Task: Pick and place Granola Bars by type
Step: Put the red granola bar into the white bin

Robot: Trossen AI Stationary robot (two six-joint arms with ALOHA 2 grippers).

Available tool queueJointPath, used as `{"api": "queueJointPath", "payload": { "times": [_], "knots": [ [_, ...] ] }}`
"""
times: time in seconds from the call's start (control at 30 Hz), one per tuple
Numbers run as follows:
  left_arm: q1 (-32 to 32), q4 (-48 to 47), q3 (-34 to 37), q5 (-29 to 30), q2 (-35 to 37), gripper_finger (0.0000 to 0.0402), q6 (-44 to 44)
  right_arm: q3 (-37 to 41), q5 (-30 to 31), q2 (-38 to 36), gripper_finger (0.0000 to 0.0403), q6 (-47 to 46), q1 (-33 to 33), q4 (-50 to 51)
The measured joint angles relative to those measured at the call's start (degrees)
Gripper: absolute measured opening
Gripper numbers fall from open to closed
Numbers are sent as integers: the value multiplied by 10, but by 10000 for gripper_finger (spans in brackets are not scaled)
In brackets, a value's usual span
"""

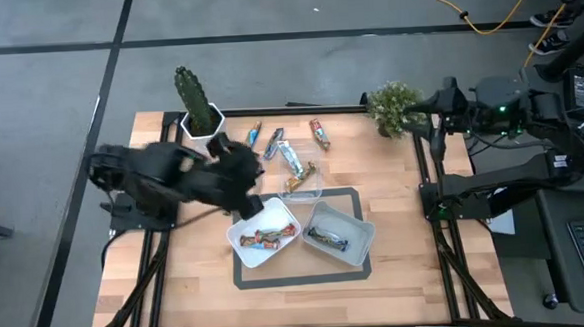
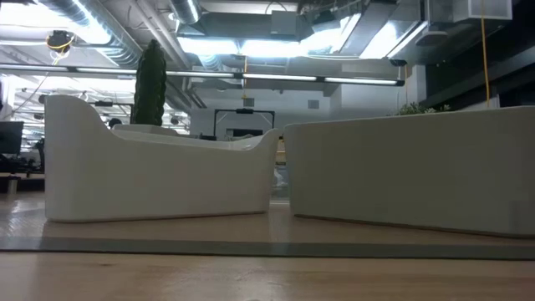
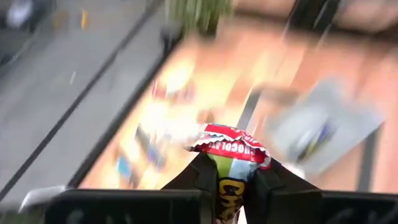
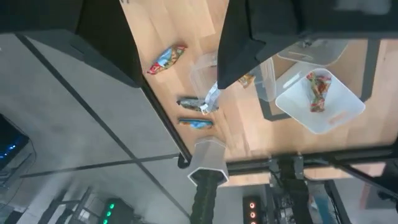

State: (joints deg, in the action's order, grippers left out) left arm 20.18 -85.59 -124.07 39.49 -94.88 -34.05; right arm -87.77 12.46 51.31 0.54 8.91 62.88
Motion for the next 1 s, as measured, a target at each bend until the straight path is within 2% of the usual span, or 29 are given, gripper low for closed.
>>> {"api": "queueJointPath", "payload": {
  "times": [0.1,0.27,0.43,0.53,0.87,1.0],
  "knots": [
    [-9,-47,2,-34,-44,33,-24,15,5,2,210,2,0,-1],
    [-7,60,68,-92,-76,39,18,76,30,0,210,13,0,-7],
    [-10,175,186,-169,-74,32,10,132,13,-5,210,17,0,-56],
    [-10,199,213,-204,-73,35,-5,143,2,-3,210,29,0,-70],
    [-14,206,260,-236,-72,64,-73,142,-1,-1,210,75,2,-109],
    [-20,208,264,-247,-72,89,-99,142,-1,5,210,75,13,-109]
  ]
}}
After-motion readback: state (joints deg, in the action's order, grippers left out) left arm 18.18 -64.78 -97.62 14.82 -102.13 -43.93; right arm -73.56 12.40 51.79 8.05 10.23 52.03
